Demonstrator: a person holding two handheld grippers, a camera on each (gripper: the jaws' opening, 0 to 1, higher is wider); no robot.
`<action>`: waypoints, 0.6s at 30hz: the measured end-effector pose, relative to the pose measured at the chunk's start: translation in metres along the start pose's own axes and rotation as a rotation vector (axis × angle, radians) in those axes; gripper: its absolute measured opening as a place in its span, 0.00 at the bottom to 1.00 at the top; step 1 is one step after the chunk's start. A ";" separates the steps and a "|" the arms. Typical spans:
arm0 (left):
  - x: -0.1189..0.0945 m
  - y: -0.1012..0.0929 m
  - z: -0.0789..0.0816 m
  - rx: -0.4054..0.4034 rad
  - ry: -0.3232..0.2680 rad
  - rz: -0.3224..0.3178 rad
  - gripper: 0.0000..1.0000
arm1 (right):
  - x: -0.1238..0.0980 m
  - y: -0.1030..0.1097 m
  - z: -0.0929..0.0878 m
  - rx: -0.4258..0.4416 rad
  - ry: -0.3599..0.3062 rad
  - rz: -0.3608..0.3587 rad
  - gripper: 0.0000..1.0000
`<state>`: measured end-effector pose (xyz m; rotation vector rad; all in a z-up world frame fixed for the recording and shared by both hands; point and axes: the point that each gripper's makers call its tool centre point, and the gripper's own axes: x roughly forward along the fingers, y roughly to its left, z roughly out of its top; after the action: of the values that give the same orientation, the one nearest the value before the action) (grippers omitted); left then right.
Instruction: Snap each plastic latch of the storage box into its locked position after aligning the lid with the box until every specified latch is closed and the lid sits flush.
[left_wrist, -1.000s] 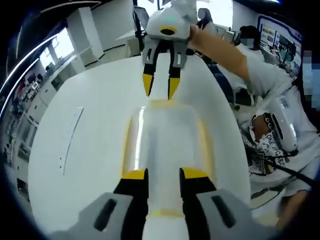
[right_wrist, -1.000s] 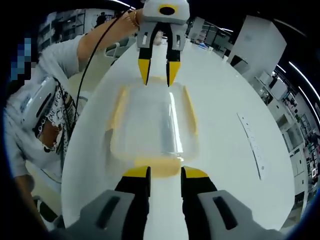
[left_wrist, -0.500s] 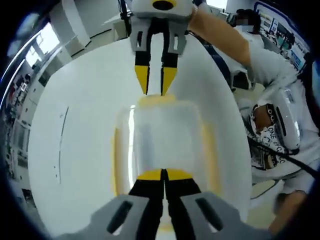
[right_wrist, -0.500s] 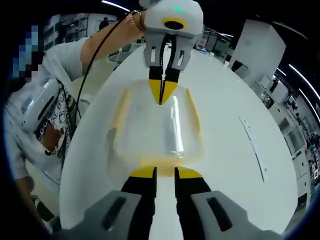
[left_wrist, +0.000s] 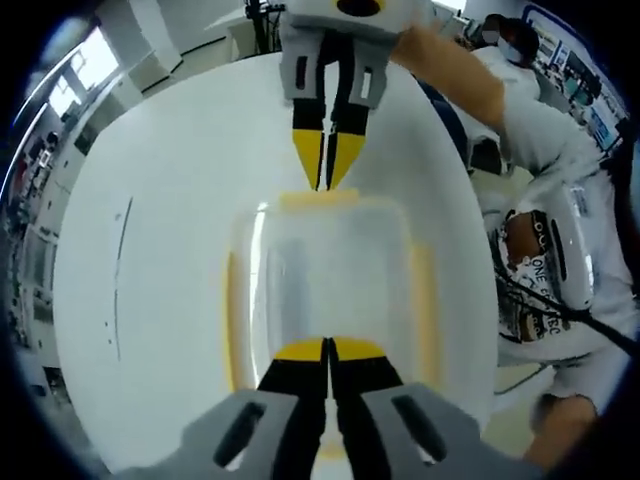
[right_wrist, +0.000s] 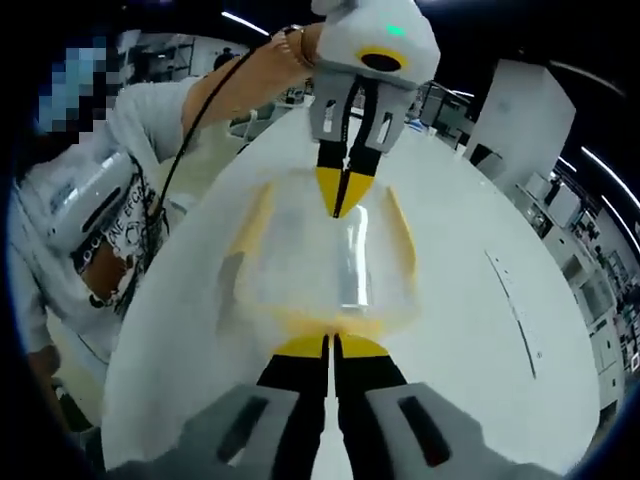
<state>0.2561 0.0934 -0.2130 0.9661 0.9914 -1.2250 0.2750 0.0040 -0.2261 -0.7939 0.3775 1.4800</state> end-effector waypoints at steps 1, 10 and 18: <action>0.000 -0.001 0.001 0.013 0.014 0.004 0.00 | 0.001 0.000 -0.002 0.000 -0.006 0.003 0.00; 0.001 -0.004 -0.002 -0.013 0.042 -0.004 0.00 | -0.001 0.010 -0.003 0.077 -0.192 -0.005 0.00; -0.001 -0.006 -0.001 0.003 0.049 -0.008 0.00 | -0.002 0.012 0.001 0.127 -0.364 -0.033 0.00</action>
<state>0.2502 0.0942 -0.2127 0.9991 1.0333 -1.2146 0.2635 0.0018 -0.2272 -0.4154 0.1794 1.5173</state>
